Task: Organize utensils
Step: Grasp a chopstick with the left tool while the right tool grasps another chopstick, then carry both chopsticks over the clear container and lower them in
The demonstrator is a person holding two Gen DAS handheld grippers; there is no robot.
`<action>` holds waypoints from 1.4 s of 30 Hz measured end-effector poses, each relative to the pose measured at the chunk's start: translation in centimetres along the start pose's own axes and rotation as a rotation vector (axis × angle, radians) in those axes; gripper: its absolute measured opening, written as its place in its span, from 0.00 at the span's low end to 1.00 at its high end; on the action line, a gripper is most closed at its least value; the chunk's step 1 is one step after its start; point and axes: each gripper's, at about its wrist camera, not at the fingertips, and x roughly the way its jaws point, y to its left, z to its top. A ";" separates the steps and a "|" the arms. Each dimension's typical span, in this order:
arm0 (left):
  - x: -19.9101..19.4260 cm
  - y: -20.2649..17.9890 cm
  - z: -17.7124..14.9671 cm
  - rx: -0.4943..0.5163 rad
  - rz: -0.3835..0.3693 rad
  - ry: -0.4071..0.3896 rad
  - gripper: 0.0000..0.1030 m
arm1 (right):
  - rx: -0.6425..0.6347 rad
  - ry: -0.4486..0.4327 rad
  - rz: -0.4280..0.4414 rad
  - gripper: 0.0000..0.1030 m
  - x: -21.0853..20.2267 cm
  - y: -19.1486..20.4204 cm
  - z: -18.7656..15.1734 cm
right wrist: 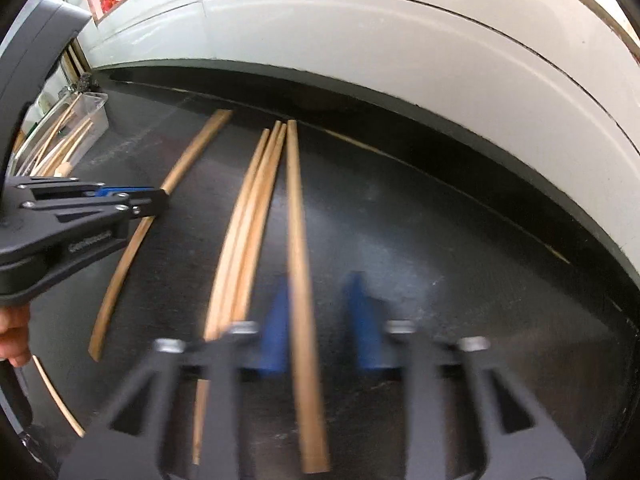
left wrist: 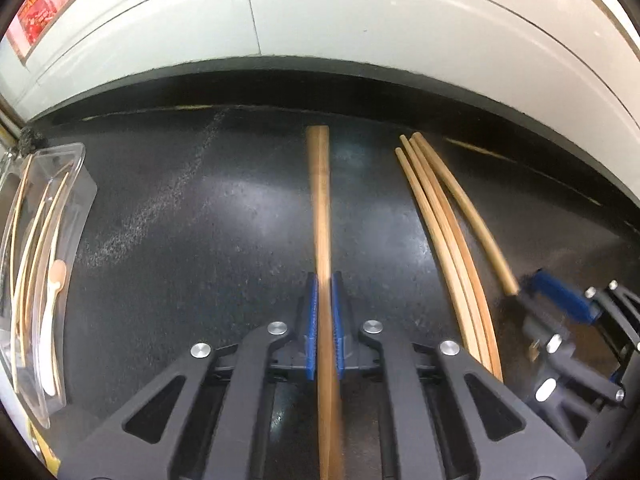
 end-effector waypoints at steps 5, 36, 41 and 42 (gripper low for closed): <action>-0.4 0.2 -0.2 0.049 -0.028 -0.005 0.05 | 0.091 0.033 0.033 0.07 -0.2 -0.5 0.2; -10.4 9.3 -4.5 0.153 -0.128 -0.115 0.06 | 0.377 -0.126 0.048 0.07 -10.5 5.1 -1.9; -11.9 12.7 -5.2 0.186 -0.169 -0.107 0.06 | 0.430 -0.147 0.090 0.07 -11.5 9.6 -1.5; -12.2 13.1 -5.0 0.187 -0.173 -0.111 0.06 | 0.421 -0.149 0.099 0.07 -11.6 10.7 -1.0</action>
